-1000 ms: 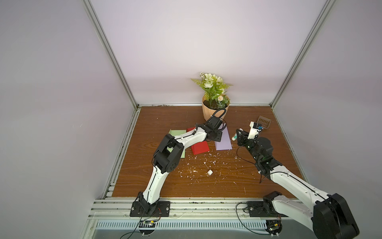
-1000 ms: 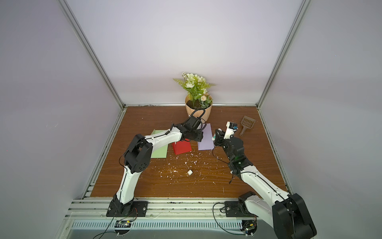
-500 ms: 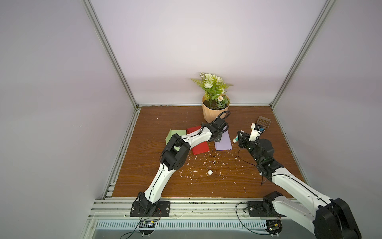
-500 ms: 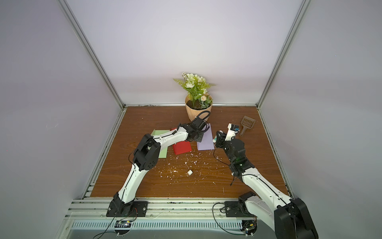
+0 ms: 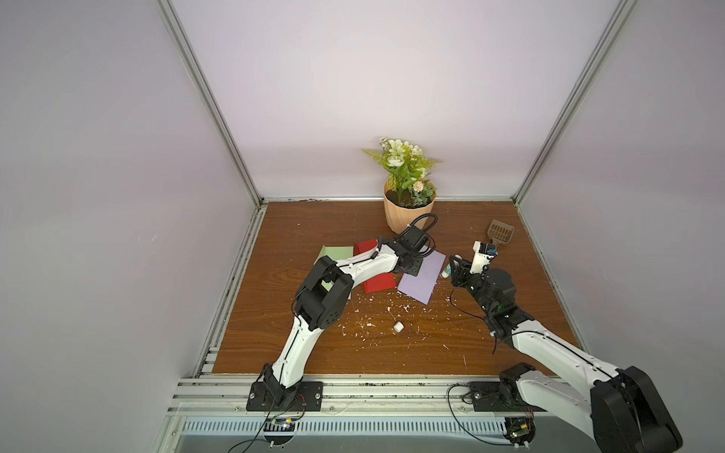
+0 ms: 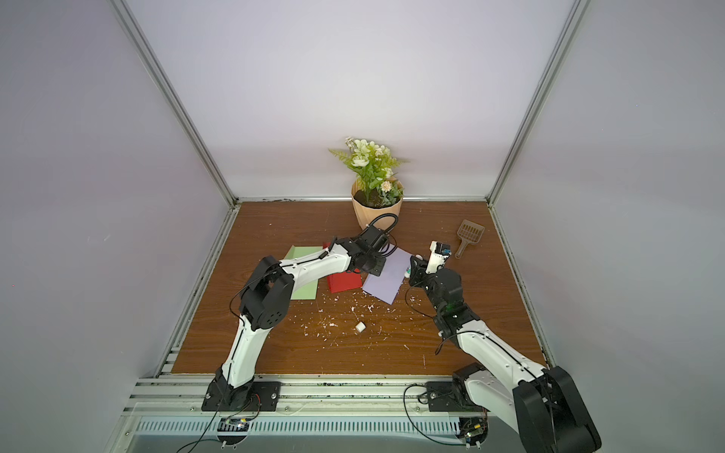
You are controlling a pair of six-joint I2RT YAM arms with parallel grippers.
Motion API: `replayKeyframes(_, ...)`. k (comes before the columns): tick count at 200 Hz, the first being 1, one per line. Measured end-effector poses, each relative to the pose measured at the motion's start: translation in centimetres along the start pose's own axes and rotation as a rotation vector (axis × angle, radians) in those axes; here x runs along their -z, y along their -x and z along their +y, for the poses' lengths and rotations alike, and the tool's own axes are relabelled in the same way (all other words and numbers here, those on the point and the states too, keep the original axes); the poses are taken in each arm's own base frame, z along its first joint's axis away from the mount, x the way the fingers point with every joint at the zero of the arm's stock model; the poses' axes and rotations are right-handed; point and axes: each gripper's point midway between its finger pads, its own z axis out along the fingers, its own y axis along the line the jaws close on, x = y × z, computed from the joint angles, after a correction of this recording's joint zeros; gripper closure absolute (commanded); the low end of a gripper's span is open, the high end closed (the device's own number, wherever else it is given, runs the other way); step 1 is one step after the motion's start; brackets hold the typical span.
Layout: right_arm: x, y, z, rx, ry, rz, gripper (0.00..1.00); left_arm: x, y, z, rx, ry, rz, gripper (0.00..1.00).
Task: Seal the envelope with a glue stick
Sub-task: Adjust the envelope at the center of the board.
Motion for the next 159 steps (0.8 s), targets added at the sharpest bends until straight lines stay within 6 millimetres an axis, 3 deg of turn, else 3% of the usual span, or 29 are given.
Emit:
replayKeyframes(68,-0.1,-1.7,-0.2,0.066,0.020,0.002,1.00,0.1,-0.6,-3.7,-0.037,-0.219,0.018,0.99)
replayKeyframes(111,-0.7,-3.8,1.4,0.124,0.095,0.019,1.00,-0.4,-2.3,-4.6,-0.039,-0.287,0.057,0.99)
replayKeyframes(159,-1.5,-5.7,1.1,0.151,0.100,0.042,1.00,-0.6,-2.9,-5.0,-0.042,-0.315,0.070,0.98)
